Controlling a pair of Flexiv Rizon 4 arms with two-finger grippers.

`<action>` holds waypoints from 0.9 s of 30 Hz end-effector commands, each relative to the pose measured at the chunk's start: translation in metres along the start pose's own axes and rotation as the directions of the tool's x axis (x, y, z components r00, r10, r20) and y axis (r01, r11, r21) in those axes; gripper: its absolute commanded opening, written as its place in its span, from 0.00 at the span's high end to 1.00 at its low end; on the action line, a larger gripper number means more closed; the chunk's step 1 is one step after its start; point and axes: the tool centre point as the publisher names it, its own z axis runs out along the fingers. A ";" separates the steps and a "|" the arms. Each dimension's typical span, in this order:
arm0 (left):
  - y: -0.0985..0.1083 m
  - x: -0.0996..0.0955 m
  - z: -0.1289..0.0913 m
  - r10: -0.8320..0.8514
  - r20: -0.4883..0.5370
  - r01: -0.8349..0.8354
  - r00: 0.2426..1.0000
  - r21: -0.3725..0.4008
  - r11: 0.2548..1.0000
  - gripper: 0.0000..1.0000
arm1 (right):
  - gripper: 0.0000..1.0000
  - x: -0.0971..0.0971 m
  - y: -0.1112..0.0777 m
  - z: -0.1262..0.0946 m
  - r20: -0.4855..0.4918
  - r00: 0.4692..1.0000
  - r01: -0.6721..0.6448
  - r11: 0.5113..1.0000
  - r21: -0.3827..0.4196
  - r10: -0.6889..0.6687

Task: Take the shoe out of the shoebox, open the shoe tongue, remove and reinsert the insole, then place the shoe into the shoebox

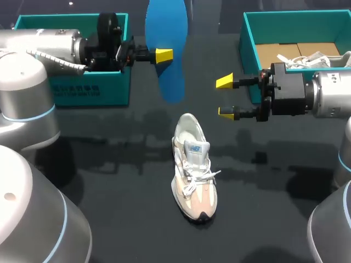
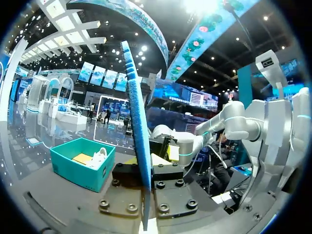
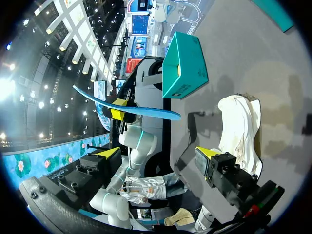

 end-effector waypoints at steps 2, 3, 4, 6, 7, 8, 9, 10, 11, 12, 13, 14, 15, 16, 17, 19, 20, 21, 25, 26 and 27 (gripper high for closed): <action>0.000 -0.003 -0.001 0.256 -0.043 -0.257 0.966 -0.023 0.966 1.00 | 0.00 0.000 0.000 0.002 0.003 1.000 -0.001 1.000 -0.001 0.001; 0.000 -0.003 -0.001 0.256 -0.043 -0.257 0.966 -0.023 0.966 1.00 | 0.00 0.000 0.000 0.002 0.003 1.000 -0.001 1.000 -0.001 0.001; 0.000 -0.003 -0.001 0.256 -0.043 -0.257 0.966 -0.023 0.966 1.00 | 0.00 0.000 0.000 0.002 0.003 1.000 -0.001 1.000 -0.001 0.001; 0.000 -0.003 -0.001 0.256 -0.043 -0.257 0.966 -0.023 0.966 1.00 | 0.00 0.000 0.000 0.002 0.003 1.000 -0.001 1.000 -0.001 0.001; 0.000 -0.003 -0.001 0.256 -0.043 -0.257 0.966 -0.023 0.966 1.00 | 0.00 0.000 0.000 0.002 0.003 1.000 -0.001 1.000 -0.001 0.001; 0.000 -0.003 -0.001 0.256 -0.043 -0.257 0.966 -0.023 0.966 1.00 | 0.00 0.000 0.000 0.002 0.003 1.000 -0.001 1.000 -0.001 0.001; 0.000 -0.003 -0.001 0.256 -0.043 -0.257 0.966 -0.023 0.966 1.00 | 0.00 0.000 0.000 0.002 0.003 1.000 -0.001 1.000 -0.001 0.001; -0.001 -0.003 0.000 0.282 -0.062 -0.284 0.957 -0.015 0.959 1.00 | 0.00 0.000 0.000 0.002 0.003 1.000 -0.001 1.000 -0.001 0.001; -0.002 -0.002 0.000 0.301 -0.070 -0.303 0.951 -0.020 0.953 1.00 | 0.00 0.000 0.000 0.002 0.003 1.000 -0.001 1.000 -0.001 0.001; -0.003 -0.002 0.001 0.328 -0.081 -0.332 0.941 -0.027 0.943 1.00 | 0.00 0.000 0.000 0.002 0.003 1.000 -0.001 1.000 -0.001 0.001; -0.004 -0.001 0.001 0.349 -0.088 -0.353 0.933 -0.030 0.935 1.00 | 0.00 0.000 0.000 0.002 0.003 1.000 -0.001 1.000 -0.001 0.001; -0.005 0.000 0.000 0.380 -0.094 -0.385 0.920 -0.036 0.922 1.00 | 0.00 0.000 0.000 0.002 0.003 1.000 -0.001 1.000 -0.001 0.001; -0.007 0.002 0.000 0.412 -0.098 -0.418 0.906 -0.046 0.907 1.00 | 0.00 0.000 0.000 0.002 0.003 1.000 -0.001 1.000 -0.001 0.001; -0.008 0.002 -0.001 0.437 -0.103 -0.444 0.893 -0.051 0.895 1.00 | 0.00 0.000 0.000 0.002 0.003 1.000 -0.001 1.000 -0.001 0.001; -0.009 0.004 -0.002 0.465 -0.108 -0.473 0.878 -0.057 0.879 1.00 | 0.00 0.000 0.000 0.002 0.003 1.000 -0.001 1.000 -0.001 0.001; -0.010 0.006 -0.002 0.523 -0.120 -0.534 0.844 -0.078 0.842 1.00 | 0.00 0.000 0.000 0.002 0.003 1.000 -0.001 1.000 -0.001 0.001; -0.010 0.006 -0.002 0.543 -0.124 -0.554 0.831 -0.093 0.827 1.00 | 0.00 0.000 0.000 0.002 0.003 1.000 -0.001 1.000 -0.001 0.001; -0.009 0.007 -0.002 0.563 -0.131 -0.576 0.816 -0.105 0.810 1.00 | 0.00 0.000 0.000 0.002 0.003 1.000 -0.001 1.000 -0.001 0.001; -0.004 0.010 -0.001 0.673 -0.152 -0.690 0.724 -0.160 0.706 1.00 | 0.00 0.000 0.000 0.002 0.003 1.000 -0.001 1.000 -0.001 0.001; -0.003 0.012 0.000 0.684 -0.159 -0.702 0.712 -0.150 0.696 1.00 | 0.00 0.000 0.000 0.002 0.003 1.000 -0.001 1.000 -0.001 0.001; -0.001 0.013 0.000 0.704 -0.162 -0.722 0.691 -0.140 0.677 1.00 | 0.00 0.000 0.000 0.002 0.003 1.000 -0.001 1.000 -0.001 0.001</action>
